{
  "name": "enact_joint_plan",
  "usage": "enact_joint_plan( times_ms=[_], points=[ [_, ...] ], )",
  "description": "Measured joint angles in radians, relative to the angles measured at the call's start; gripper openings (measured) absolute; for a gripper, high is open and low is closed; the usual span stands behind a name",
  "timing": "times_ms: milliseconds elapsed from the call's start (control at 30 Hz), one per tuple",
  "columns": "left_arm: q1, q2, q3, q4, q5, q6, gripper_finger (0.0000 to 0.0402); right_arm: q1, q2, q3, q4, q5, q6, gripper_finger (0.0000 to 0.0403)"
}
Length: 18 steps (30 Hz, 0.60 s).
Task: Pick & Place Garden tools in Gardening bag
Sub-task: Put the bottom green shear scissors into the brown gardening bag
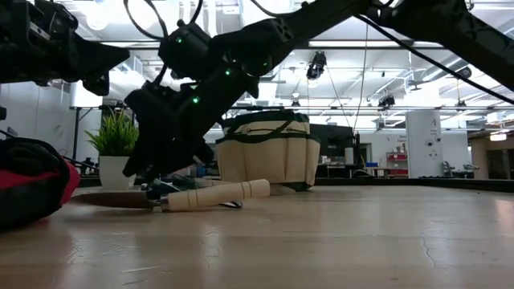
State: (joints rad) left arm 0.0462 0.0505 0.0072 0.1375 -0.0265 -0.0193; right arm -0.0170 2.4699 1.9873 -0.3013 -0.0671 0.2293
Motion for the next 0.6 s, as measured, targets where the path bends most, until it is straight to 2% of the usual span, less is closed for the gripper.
enact_joint_plan(
  times_ms=[600],
  points=[
    [0.000,0.000,0.000,-0.001,0.000,0.000,0.0010,0.015,0.044,0.001,0.030,0.014,0.052,0.0237]
  ],
)
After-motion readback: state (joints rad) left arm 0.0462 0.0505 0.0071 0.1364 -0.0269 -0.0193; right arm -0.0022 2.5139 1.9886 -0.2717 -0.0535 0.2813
